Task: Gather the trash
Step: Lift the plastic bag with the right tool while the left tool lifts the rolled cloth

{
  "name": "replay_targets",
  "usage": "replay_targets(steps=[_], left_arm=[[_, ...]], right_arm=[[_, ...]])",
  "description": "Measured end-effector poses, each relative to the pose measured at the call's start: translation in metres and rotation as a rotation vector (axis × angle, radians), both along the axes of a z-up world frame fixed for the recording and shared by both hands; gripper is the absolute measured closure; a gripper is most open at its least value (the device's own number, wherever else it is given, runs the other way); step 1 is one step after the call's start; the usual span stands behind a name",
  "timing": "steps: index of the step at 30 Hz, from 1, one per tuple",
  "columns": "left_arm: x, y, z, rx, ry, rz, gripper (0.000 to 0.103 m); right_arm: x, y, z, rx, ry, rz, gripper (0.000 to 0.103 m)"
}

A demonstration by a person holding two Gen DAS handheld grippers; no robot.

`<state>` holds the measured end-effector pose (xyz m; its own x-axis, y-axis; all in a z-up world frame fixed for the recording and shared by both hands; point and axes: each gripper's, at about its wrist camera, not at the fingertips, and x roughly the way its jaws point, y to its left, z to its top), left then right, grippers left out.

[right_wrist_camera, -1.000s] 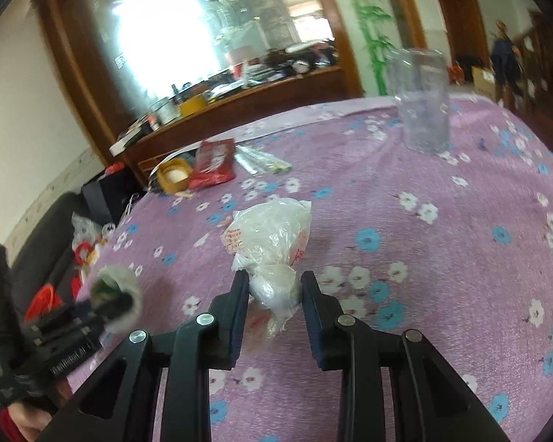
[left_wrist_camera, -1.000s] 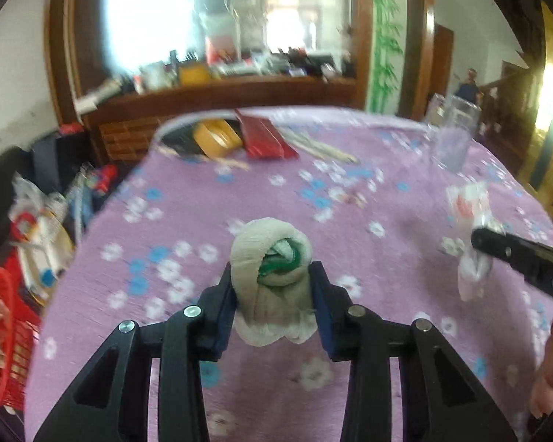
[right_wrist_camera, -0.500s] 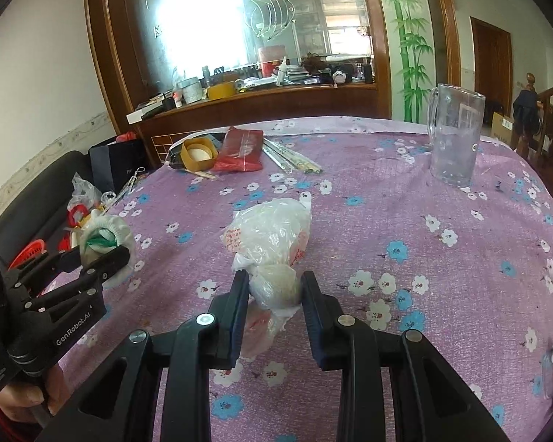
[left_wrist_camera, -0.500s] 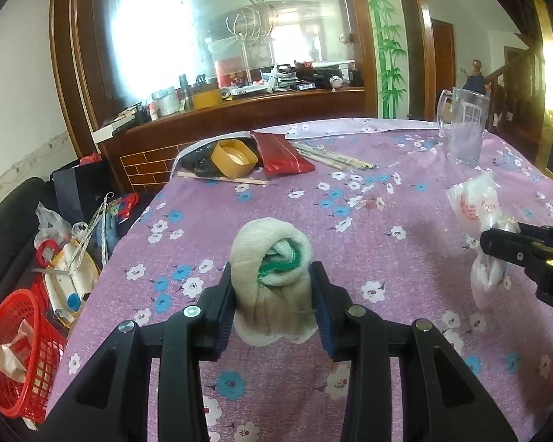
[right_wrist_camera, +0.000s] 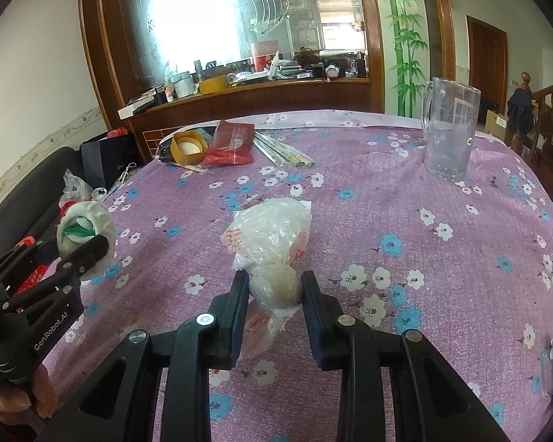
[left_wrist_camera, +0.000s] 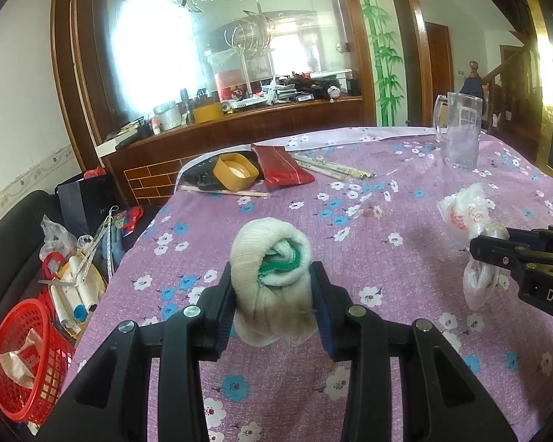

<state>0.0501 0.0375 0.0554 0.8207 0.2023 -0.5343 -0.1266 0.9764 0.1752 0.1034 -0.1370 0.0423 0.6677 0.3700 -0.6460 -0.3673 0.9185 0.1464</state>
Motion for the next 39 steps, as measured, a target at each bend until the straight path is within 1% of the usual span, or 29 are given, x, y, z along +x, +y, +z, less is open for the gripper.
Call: replay_targets(steps=[22,35,39], left_arm=[[-0.0028,-0.0009,0.0002,0.02,-0.012,0.004,0.066],[-0.002,-0.0018,0.0006,0.016,-0.011,0.004,0.066],[-0.001,-0.0006,0.0029,-0.006,-0.003,-0.002,0.066]], right_arm=[[-0.0027,0.0002,0.0034,-0.002,-0.014,-0.002,0.072],[-0.0041,0.0006,0.0056,-0.001,-0.02,0.0,0.072],[-0.0039,-0.0001,0.0068,-0.004,-0.024,-0.009,0.072]])
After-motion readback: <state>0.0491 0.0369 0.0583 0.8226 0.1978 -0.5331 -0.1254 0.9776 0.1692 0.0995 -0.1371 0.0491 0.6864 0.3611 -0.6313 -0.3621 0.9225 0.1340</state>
